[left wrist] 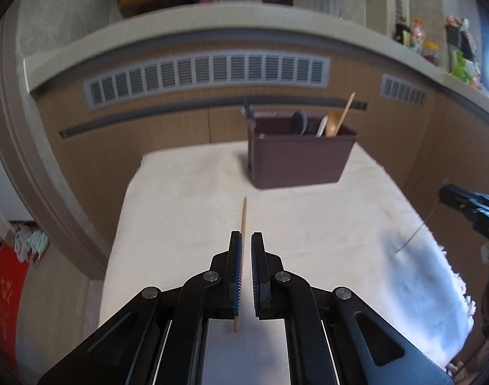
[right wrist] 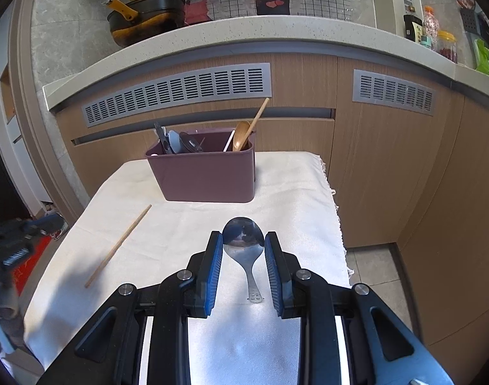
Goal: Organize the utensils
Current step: 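Grasp the remaining wooden chopstick with the left gripper, then lift the chopstick and dark spoon, lower them into the caddy, open both grippers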
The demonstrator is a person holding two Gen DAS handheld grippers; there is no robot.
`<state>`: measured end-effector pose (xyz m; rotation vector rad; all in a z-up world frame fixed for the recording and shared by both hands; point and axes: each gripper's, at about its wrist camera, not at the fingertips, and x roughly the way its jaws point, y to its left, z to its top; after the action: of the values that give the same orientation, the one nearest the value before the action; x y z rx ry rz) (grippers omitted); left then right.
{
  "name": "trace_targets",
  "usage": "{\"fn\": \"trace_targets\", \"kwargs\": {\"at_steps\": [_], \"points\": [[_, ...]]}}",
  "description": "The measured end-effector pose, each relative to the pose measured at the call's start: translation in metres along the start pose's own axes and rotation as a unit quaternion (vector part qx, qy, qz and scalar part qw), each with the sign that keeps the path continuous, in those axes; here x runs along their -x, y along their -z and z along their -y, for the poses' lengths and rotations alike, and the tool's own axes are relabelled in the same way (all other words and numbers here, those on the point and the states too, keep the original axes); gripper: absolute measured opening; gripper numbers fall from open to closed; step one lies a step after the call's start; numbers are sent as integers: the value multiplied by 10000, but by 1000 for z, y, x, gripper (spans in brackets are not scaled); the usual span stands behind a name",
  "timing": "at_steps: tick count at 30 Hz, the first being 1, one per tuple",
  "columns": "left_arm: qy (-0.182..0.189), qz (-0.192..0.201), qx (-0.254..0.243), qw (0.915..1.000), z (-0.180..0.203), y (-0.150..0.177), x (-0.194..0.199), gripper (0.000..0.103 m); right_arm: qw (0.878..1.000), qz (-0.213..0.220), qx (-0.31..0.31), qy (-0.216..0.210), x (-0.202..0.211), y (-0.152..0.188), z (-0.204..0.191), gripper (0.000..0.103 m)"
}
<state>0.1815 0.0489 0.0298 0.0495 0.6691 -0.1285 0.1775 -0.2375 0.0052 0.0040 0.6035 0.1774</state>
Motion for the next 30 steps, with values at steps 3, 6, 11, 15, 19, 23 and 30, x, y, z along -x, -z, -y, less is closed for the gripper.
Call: {"fn": "trace_targets", "kwargs": {"at_steps": [3, 6, 11, 15, 19, 23, 30], "points": [[85, 130, -133, 9998, 4, -10, 13, 6, 10000, 48, 31, 5, 5, 0, -1, 25], [238, -279, -313, 9988, 3, -9, -5, 9, 10000, 47, 47, 5, 7, 2, 0, 25], [415, -1562, -319, 9863, -1, 2, -84, 25, 10000, -26, 34, 26, 2, 2, 2, 25], [178, -2306, -246, 9726, -4, -5, -146, 25, 10000, -79, 40, 5, -2, 2, 3, 25], [-72, -2608, -406, 9645, -2, -21, -192, 25, 9999, -125, 62, -20, -6, 3, 3, 25], [0, -2614, -402, 9644, 2, -29, -206, 16, 9999, -133, 33, -48, -10, 4, 6, 25], [-9, -1782, 67, 9840, 3, -13, -161, 6, 9998, 84, 124, -88, 2, 5, 2, 25]]}}
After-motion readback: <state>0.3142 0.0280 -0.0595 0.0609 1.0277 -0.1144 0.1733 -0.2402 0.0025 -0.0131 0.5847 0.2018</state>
